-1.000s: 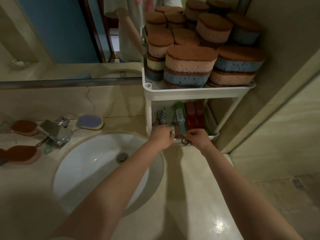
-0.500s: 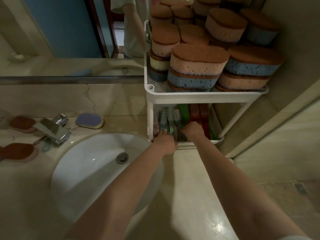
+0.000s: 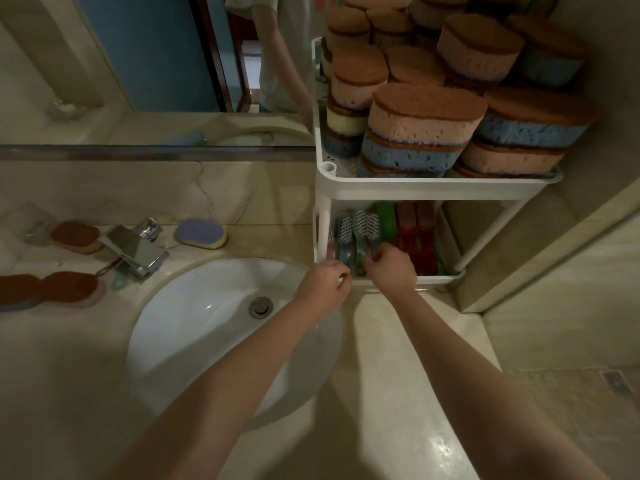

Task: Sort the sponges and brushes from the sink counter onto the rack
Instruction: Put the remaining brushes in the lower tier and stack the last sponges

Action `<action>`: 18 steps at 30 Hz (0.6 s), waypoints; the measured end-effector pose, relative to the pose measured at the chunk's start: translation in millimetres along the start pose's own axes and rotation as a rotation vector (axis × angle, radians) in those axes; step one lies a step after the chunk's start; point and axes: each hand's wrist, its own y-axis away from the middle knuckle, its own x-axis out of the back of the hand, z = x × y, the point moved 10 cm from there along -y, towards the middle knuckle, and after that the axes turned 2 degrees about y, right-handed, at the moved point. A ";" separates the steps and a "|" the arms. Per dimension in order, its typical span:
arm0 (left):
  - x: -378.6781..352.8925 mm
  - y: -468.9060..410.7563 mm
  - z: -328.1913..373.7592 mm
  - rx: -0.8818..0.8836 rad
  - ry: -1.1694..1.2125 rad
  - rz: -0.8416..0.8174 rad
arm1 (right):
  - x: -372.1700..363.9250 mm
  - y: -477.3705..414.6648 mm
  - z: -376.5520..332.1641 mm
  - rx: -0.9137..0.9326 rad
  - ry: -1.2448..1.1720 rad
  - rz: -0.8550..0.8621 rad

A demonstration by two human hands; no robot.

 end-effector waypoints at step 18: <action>248.6 155.8 -275.6 0.560 0.000 0.483 | -176.4 57.9 -253.8 0.335 -0.227 -0.377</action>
